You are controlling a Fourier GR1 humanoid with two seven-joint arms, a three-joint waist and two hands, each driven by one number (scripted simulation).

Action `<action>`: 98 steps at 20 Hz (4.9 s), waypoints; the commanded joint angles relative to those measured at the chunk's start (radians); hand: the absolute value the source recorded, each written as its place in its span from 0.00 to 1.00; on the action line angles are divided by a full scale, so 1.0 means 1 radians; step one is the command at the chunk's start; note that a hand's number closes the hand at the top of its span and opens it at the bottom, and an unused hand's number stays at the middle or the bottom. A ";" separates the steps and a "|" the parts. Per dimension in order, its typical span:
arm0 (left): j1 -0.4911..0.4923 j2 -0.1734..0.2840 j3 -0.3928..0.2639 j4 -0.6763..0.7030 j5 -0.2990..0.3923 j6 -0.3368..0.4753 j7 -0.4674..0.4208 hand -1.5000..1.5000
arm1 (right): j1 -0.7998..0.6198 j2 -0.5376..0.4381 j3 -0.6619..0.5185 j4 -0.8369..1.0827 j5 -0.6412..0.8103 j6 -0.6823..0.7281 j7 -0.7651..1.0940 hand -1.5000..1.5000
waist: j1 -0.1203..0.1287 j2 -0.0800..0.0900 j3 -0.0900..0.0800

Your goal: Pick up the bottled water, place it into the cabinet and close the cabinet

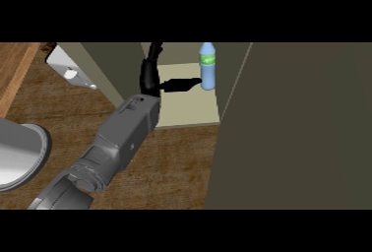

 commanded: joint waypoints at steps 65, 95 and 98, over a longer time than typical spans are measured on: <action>1.348 0.485 -0.075 -1.675 0.155 -0.427 0.205 1.00 | -0.747 0.323 0.440 0.304 0.285 -0.120 0.573 1.00 | 0.120 -0.029 -0.003; 1.473 0.548 0.091 -1.621 0.198 -0.686 0.144 1.00 | -1.257 0.237 -0.335 1.390 -0.317 0.187 0.141 1.00 | 0.116 -0.012 0.000; 1.444 0.566 0.084 -1.646 0.208 -0.676 0.195 1.00 | -1.205 0.231 -0.314 1.411 -0.300 0.209 0.065 1.00 | 0.107 -0.010 0.001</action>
